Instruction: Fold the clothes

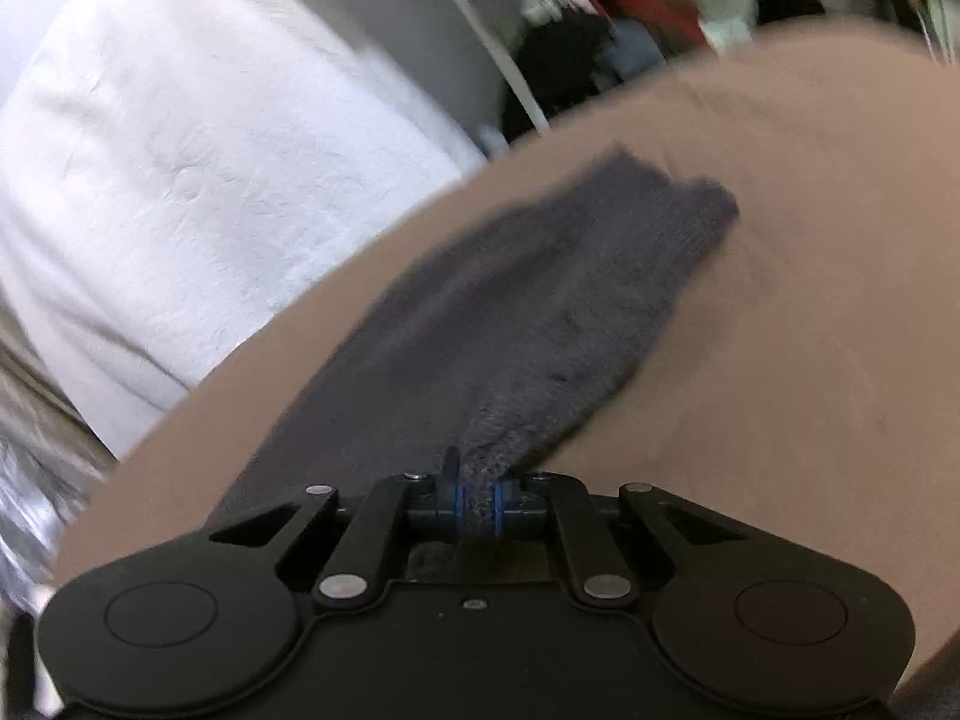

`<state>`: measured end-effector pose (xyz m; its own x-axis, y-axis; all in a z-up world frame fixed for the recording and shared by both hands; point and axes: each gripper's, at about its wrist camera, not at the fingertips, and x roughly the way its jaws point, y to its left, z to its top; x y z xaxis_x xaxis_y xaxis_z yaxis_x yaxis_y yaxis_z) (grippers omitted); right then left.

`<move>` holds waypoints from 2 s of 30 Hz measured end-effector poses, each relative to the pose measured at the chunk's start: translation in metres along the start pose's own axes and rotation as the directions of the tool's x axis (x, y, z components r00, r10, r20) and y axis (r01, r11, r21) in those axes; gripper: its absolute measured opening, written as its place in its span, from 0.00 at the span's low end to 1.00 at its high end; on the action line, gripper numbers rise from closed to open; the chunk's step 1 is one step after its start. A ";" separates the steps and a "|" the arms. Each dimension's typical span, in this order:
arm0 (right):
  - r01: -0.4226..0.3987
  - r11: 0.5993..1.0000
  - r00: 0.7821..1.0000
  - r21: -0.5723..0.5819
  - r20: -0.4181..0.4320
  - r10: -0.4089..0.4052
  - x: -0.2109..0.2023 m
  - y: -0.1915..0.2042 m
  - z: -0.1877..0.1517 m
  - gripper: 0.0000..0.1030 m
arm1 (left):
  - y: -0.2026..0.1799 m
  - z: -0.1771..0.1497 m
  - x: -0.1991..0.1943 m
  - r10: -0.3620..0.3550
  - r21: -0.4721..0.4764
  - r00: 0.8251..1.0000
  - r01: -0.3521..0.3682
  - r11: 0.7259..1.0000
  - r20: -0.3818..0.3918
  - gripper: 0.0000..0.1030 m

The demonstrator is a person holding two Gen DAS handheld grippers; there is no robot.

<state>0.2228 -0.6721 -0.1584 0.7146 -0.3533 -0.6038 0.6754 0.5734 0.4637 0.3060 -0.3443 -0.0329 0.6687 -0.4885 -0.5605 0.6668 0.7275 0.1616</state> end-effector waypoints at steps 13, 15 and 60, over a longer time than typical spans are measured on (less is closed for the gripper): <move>0.117 0.940 0.956 -0.319 0.291 -0.020 -0.150 0.062 0.018 0.10 | -0.012 -0.002 -0.008 -0.098 0.094 0.995 0.096 0.991 0.013 0.03; 0.199 0.901 0.959 -0.386 0.265 -0.099 -0.139 0.074 0.024 0.10 | 0.000 0.010 0.003 -0.086 0.031 0.996 0.086 0.996 -0.011 0.03; 0.260 0.951 0.945 -0.169 0.249 -0.214 -0.187 -0.110 -0.021 0.06 | 0.048 -0.038 0.075 -0.076 -0.149 0.958 0.035 0.988 -0.276 0.00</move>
<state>0.0109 -0.6540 -0.1103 0.5755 -0.6406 -0.5083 0.7973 0.5778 0.1744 0.3758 -0.3274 -0.0984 0.4994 -0.3901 -0.7736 0.6333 0.7737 0.0186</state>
